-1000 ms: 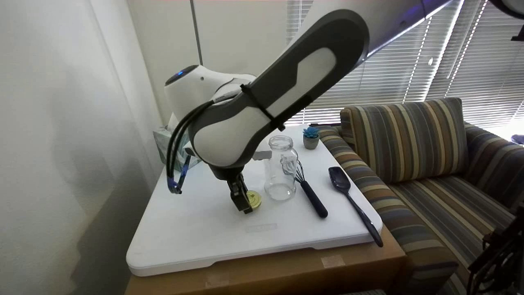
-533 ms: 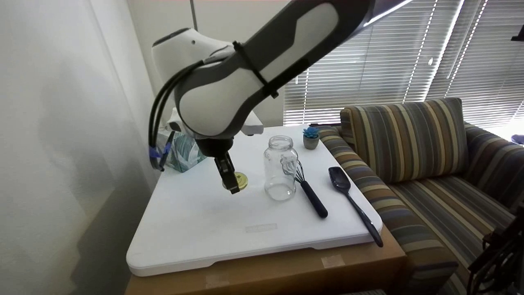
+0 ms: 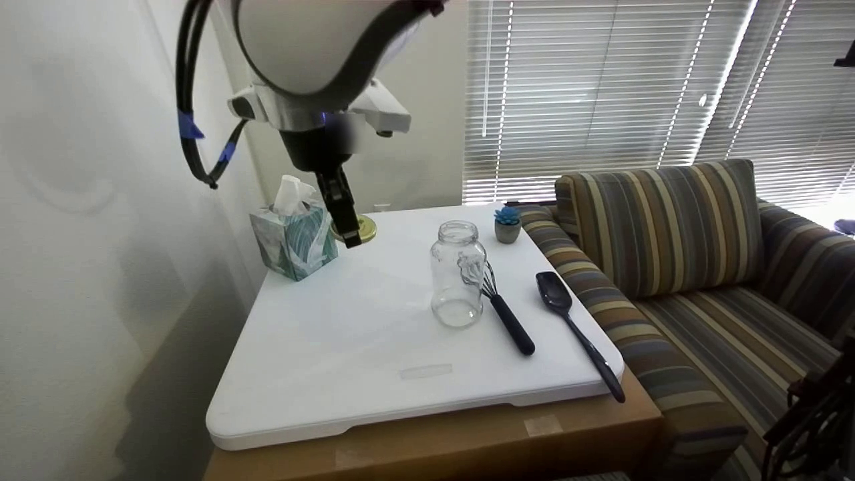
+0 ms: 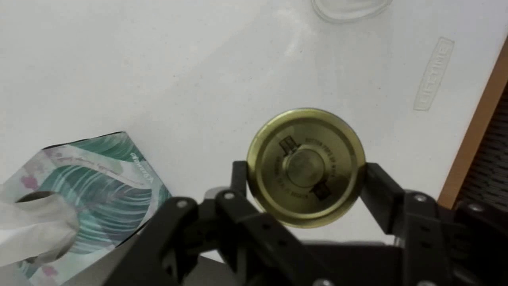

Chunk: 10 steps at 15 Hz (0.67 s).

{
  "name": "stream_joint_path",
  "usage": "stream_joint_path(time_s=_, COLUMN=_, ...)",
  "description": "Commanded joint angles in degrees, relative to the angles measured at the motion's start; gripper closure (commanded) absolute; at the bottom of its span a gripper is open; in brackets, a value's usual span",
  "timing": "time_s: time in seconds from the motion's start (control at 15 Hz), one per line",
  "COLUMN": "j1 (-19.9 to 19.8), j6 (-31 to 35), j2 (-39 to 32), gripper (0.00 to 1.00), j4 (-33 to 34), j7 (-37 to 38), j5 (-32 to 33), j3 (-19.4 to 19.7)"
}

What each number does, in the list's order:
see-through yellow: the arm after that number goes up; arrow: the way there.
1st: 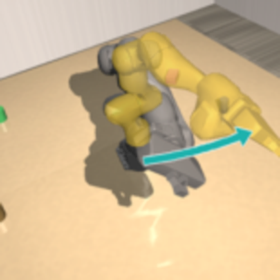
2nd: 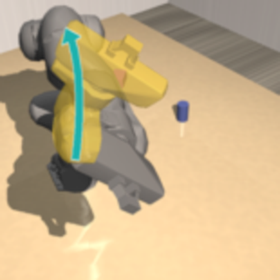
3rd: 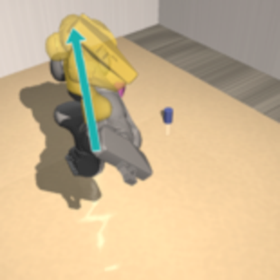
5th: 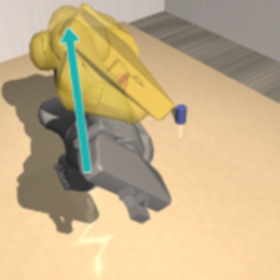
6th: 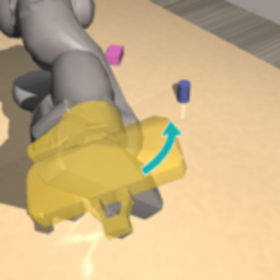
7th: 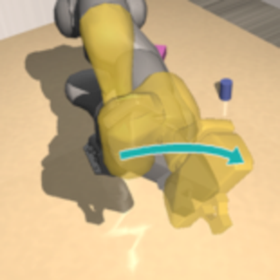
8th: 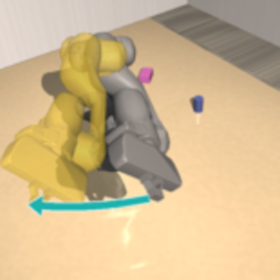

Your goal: Put the lid on the bottle

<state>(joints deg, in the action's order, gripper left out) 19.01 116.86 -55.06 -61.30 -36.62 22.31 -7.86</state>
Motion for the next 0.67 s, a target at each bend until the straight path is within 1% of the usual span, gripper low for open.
stream_joint_path(time_s=0.0, j1=1.44, j6=-5.45, j2=5.44, gripper=0.53, j4=-1.44, j7=2.28, j5=1.93, j3=1.91)
stream_joint_path(time_s=0.33, j1=2.7, j6=-18.03, j2=9.99, gripper=0.53, j4=-1.81, j7=7.27, j5=2.38, j3=3.59)
stream_joint_path(time_s=0.47, j1=2.41, j6=-21.08, j2=11.59, gripper=0.53, j4=-3.34, j7=8.68, j5=2.02, j3=3.79)
stream_joint_path(time_s=0.6, j1=1.89, j6=-22.21, j2=12.78, gripper=0.53, j4=-5.37, j7=9.99, j5=1.73, j3=3.83)
